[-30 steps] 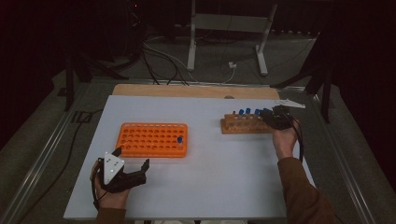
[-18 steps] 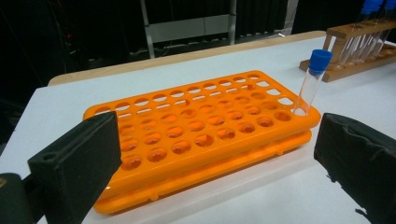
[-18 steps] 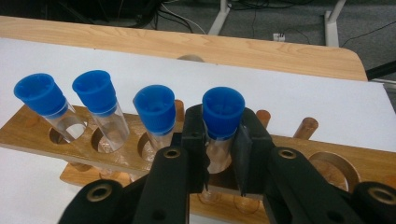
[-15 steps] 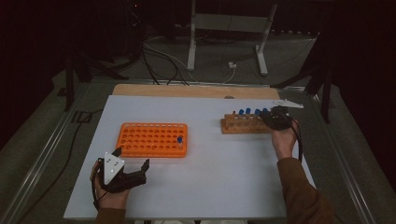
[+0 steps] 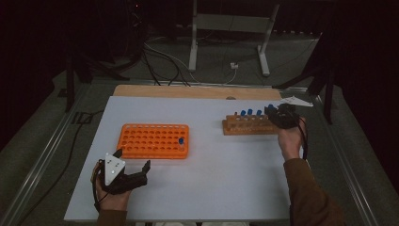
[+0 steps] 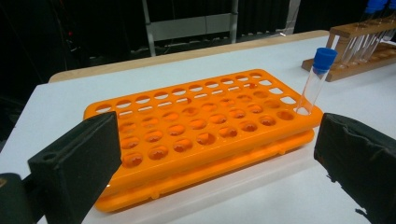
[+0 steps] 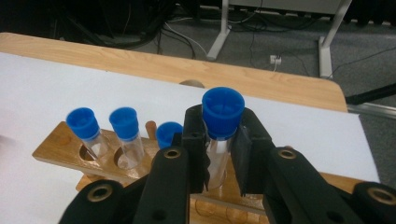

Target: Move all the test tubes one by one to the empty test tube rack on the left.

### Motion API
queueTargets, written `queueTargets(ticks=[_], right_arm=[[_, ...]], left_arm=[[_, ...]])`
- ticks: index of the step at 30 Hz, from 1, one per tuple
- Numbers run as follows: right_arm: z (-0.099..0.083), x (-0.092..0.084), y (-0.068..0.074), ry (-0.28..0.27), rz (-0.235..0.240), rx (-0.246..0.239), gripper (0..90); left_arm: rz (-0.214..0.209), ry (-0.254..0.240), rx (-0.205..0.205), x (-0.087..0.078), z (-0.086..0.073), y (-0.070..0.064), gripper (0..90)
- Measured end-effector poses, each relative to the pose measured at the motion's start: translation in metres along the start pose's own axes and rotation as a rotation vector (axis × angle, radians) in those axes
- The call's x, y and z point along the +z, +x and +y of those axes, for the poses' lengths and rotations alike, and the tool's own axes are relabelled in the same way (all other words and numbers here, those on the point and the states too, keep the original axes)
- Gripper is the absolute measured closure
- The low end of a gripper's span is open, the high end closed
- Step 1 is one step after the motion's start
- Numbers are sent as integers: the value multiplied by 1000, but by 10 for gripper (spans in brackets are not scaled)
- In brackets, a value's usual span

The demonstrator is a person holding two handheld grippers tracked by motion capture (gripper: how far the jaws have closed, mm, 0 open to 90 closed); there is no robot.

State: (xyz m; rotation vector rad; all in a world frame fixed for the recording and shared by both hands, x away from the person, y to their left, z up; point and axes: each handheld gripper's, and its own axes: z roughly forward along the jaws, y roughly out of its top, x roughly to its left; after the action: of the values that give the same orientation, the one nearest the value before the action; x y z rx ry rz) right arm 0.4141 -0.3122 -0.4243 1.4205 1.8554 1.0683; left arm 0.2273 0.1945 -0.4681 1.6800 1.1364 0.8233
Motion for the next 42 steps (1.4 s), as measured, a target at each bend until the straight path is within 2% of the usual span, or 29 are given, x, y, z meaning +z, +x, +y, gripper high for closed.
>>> queueTargets(ticks=[5, 10, 21, 28, 32, 34, 36, 40, 42], right_arm=[[8, -9, 3, -24, 4, -17, 767], [19, -19, 7, -45, 4, -56, 767], [31, -32, 14, -51, 25, -106, 767], [29, -39, 20, -29, 78, -128, 767], [29, -44, 26, -21, 110, -151, 767], [29, -47, 31, -19, 126, -166, 766], [28, -49, 35, -15, 144, -177, 766], [29, -54, 44, -15, 181, -187, 766], [30, -55, 50, -15, 206, -187, 766]], left_arm=[[-1, 1, -4, 0, 0, 1, 18], [-2, 1, -5, 0, 0, 1, 18], [-1, 5, -6, 1, -1, 1, 18], [-24, -2, -11, 2, 1, -1, 10], [-70, -8, 9, 4, 11, -9, 10], [-116, -6, 22, 6, 16, -12, 11], [-142, -20, 27, 6, 21, -16, 11], [-216, -31, 8, 9, 32, -18, 10], [-225, -36, 14, 12, 37, -18, 10]])
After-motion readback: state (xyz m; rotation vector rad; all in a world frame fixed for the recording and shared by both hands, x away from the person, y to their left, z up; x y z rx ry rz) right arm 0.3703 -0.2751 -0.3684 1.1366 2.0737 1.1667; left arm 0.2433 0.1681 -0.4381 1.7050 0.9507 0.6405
